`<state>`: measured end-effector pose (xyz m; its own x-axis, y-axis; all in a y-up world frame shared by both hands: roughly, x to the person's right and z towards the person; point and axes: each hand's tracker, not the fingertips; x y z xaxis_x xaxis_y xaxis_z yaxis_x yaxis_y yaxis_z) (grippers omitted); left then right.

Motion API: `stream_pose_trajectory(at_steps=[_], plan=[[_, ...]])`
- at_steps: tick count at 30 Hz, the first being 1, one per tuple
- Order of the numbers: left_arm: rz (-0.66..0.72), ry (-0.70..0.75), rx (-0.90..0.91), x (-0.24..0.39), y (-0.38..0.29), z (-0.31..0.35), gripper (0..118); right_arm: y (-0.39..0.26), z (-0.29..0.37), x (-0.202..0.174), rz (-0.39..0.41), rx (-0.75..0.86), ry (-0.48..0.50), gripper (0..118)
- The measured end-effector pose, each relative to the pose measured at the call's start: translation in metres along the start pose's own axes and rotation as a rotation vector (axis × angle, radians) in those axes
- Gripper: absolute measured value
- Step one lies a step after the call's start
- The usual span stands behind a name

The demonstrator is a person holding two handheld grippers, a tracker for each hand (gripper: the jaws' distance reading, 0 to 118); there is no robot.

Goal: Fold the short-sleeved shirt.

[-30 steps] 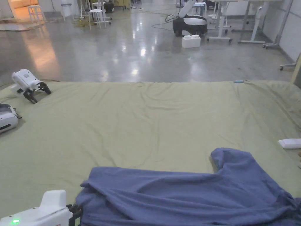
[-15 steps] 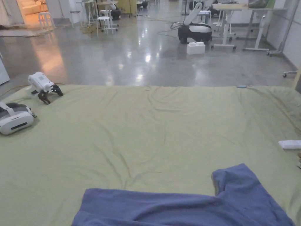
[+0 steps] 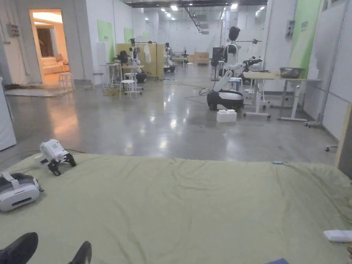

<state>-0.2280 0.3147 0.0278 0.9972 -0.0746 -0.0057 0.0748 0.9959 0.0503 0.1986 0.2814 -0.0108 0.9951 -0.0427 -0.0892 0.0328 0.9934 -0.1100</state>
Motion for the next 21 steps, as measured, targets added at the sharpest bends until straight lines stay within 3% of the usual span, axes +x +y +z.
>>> stream_pose_trajectory(at_steps=[2,3,6,10,16,20,21], plan=[[-0.007,-0.011,0.007,0.001,0.006,0.003,41,0.007,0.007,-0.010,0.024,0.017,0.021,15],[-0.007,-0.016,0.008,0.003,0.007,0.003,34,0.009,0.007,-0.013,0.035,0.027,0.015,7],[-0.003,-0.042,0.005,0.006,0.008,0.005,0,0.011,0.011,-0.022,0.055,0.034,0.039,0],[-0.009,-0.056,-0.016,0.008,0.005,0.003,0,0.010,0.009,-0.027,0.084,0.028,0.050,0],[0.026,-0.040,-0.071,-0.002,-0.007,-0.012,0,0.005,-0.003,-0.023,0.061,0.012,0.053,0],[0.048,-0.071,-0.281,-0.019,-0.041,-0.057,0,-0.010,-0.016,-0.015,0.005,-0.053,0.058,0],[0.074,-0.099,-0.373,-0.024,-0.057,-0.076,8,-0.017,-0.020,-0.012,-0.005,-0.085,0.054,0]])
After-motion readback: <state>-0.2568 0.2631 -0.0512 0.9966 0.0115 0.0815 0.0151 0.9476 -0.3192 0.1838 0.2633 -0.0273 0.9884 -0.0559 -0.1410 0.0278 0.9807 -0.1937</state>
